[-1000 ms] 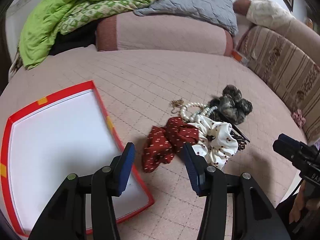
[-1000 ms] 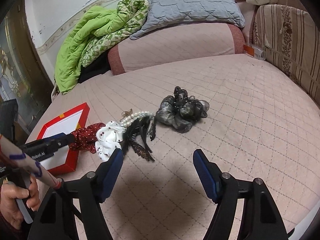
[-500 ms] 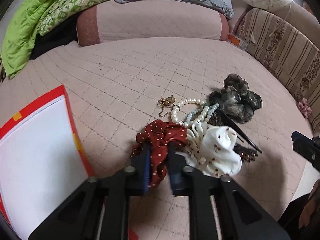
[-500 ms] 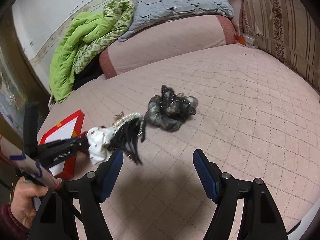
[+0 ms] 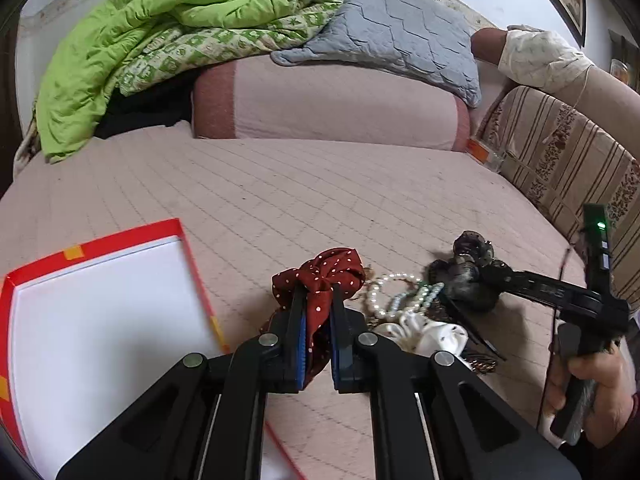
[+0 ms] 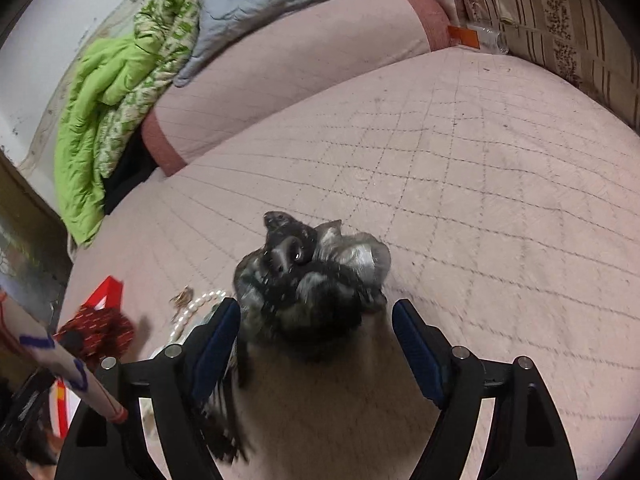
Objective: Organize jewelry
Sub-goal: 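Grasp the grey-black sheer scrunchie with the right gripper, then carry both scrunchies over the red-rimmed box with both grippers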
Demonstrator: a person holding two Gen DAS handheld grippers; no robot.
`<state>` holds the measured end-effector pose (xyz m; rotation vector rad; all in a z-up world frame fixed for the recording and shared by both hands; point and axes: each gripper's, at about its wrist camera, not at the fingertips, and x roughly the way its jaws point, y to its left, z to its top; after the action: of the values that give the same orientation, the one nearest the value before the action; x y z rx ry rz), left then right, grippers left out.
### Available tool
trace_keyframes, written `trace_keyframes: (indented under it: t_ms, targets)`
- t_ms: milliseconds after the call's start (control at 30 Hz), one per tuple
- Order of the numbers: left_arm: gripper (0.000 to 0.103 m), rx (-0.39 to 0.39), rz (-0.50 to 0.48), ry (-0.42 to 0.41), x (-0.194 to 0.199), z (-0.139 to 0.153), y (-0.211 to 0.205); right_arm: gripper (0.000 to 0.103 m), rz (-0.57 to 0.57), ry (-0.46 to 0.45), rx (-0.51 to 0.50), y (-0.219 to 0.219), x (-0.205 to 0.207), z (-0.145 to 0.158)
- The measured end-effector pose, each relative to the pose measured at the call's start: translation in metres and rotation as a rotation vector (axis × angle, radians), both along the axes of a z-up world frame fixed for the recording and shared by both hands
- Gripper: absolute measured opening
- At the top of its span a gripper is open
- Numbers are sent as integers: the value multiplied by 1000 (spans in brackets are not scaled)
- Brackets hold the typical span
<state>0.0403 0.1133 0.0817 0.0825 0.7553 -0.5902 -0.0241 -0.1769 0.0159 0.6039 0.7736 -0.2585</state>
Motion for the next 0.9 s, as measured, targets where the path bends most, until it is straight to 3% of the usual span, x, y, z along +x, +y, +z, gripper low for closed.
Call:
trace_keyframes:
  t_ms: [67,167,300,500,900]
  targets:
    - [9,12,12,-8,1,1,4,29,22,27,-1,0,10,-7]
    - [9,10,25,-15,1,3,12,19,20,-1,-23,4,8,-3]
    - [9,-12,61,-29,4,9,26,19,25,-106,-142,18,-6,28]
    - [9,-37,122,-23,12,14,51,19,72,-252,-125,35,-17,57]
    - [9,-39,274,-9,24,12,126,19,304,-310,-107,133,13,79]
